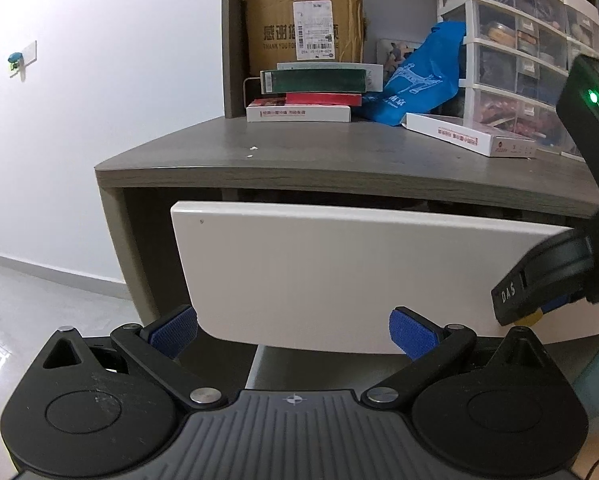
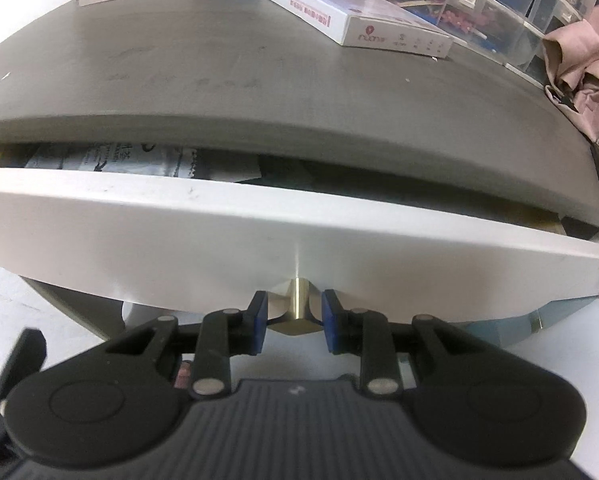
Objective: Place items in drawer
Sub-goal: 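Pull the gold knob with the right gripper to slide the drawer open, then release the knob with the right gripper and hold it over the drawer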
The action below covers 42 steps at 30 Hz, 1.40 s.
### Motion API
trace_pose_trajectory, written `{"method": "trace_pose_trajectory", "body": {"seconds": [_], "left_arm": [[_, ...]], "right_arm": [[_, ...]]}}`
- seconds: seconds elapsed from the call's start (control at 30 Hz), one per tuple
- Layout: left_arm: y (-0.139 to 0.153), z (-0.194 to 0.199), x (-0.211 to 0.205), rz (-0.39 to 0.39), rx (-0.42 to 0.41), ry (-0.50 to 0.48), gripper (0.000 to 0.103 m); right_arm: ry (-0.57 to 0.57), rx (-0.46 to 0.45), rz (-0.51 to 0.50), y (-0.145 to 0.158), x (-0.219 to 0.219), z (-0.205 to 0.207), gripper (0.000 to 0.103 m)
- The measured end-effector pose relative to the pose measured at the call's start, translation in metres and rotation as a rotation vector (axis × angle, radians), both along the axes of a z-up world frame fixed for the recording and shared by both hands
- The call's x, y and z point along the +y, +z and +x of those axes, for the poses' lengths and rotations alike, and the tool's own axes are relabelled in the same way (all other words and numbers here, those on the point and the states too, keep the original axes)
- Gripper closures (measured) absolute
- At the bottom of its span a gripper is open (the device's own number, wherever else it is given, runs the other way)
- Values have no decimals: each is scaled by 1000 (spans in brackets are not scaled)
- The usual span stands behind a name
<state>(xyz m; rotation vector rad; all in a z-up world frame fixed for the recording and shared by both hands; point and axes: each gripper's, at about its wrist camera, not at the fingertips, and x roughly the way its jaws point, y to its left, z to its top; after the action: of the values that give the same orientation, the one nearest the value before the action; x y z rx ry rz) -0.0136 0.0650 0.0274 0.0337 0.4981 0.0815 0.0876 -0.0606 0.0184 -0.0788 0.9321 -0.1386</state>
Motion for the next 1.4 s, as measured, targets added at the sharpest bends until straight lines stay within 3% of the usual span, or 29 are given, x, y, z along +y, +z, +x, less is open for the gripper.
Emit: {"method": "trace_pose_trajectory", "body": {"seconds": [0.33, 0.6, 0.83, 0.87, 0.97, 1.03, 1.23, 1.4], "left_arm": [[32, -39, -1, 52, -2, -16, 0], [56, -59, 4, 24, -13, -6, 0], [61, -64, -4, 30, -22, -19, 0], [62, -64, -5, 31, -23, -20, 0], [65, -61, -9, 33, -30, -27, 0], [69, -59, -11, 38, -37, -33, 0], [80, -46, -24, 46, -60, -56, 0], [78, -19, -38, 56, -49, -78, 0]], "right_arm": [[48, -11, 15, -5, 0, -48, 75], [91, -18, 22, -8, 8, -90, 75], [107, -21, 53, -9, 7, -104, 74], [107, -23, 67, -9, 5, -105, 72], [121, -36, 102, -2, 0, -113, 51], [123, -57, 76, 5, -2, -120, 31], [133, -152, 98, 42, -29, -138, 15], [76, -217, 51, 52, -61, -120, 10]]}}
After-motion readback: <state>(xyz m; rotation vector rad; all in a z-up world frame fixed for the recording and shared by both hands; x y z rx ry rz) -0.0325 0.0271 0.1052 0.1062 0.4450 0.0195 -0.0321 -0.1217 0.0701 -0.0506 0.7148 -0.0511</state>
